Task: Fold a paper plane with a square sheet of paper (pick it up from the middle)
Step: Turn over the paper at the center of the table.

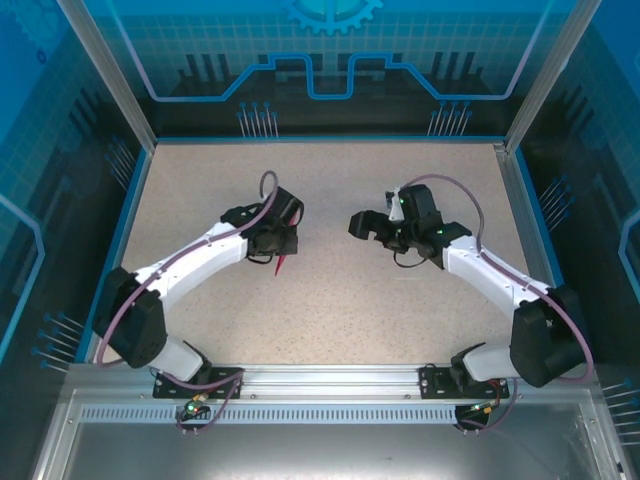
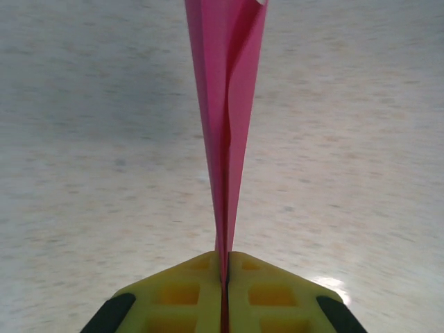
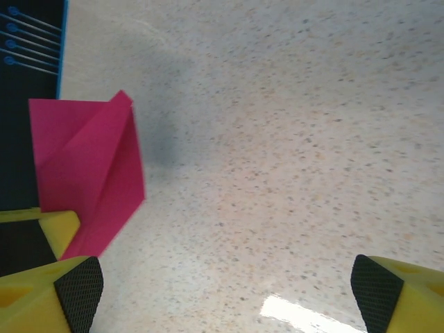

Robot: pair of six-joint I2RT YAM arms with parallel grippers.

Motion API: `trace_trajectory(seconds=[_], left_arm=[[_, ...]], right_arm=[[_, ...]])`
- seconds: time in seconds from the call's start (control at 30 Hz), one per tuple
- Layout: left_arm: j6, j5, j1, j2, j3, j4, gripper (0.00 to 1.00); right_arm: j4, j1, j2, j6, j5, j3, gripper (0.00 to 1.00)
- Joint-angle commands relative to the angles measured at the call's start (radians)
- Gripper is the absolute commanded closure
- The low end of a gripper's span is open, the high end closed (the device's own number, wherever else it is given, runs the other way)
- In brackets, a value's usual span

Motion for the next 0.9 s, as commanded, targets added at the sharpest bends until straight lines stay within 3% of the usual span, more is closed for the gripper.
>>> trace_trajectory(seconds=[0.0, 0.17, 0.33, 0.53, 0.7, 0.87], left_arm=[[0.004, -0.295, -0.024, 0.083, 0.061, -0.201, 0.91], [-0.058, -0.429, -0.061, 0.211, 0.13, -0.284, 0.86], [-0.076, -0.378, -0.085, 0.311, 0.15, -0.234, 0.84], [-0.07, -0.127, -0.086, 0.352, 0.13, -0.093, 0.74], [-0.05, 0.124, -0.06, 0.267, 0.058, 0.053, 0.54], [-0.071, 0.353, 0.032, 0.098, -0.066, 0.193, 0.34]], right_arm=[[-0.057, -0.007, -0.018, -0.027, 0.083, -0.015, 0.04], [-0.065, -0.007, -0.007, -0.018, 0.1, -0.021, 0.04], [-0.072, -0.007, 0.013, -0.005, 0.105, -0.019, 0.03], [-0.097, -0.008, 0.027, 0.005, 0.123, -0.016, 0.04], [-0.092, -0.001, 0.042, -0.007, 0.101, -0.015, 0.05], [-0.071, 0.047, 0.076, -0.007, 0.115, -0.004, 0.04]])
